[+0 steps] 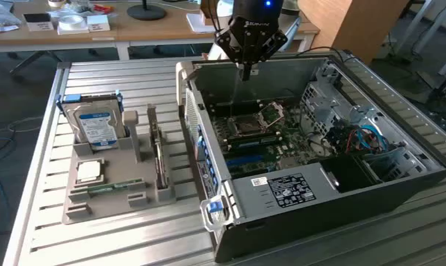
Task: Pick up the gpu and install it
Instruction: 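Reach for the gpu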
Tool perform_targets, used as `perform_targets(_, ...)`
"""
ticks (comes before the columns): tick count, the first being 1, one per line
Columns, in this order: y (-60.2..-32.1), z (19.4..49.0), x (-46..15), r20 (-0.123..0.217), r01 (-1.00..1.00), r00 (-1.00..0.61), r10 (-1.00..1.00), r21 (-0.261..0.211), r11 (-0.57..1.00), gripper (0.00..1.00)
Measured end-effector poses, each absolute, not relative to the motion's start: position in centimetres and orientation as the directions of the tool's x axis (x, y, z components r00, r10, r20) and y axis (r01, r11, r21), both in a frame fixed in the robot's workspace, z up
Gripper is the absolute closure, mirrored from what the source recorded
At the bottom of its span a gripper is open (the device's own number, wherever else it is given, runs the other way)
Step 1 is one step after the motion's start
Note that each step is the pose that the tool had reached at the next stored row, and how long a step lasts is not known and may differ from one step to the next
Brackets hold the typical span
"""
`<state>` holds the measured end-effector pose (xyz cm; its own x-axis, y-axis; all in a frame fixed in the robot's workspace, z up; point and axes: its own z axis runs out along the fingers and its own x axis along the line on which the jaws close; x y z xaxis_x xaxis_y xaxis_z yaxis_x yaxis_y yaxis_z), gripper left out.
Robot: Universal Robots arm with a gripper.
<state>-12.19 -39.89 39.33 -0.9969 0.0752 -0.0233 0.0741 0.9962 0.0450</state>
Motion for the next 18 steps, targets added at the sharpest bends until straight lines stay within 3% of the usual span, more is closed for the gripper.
perform_targets(18, -39.88, 39.33, -12.80, -0.023, 0.074, -0.997, 0.075, 0.045, 0.996, 0.89)
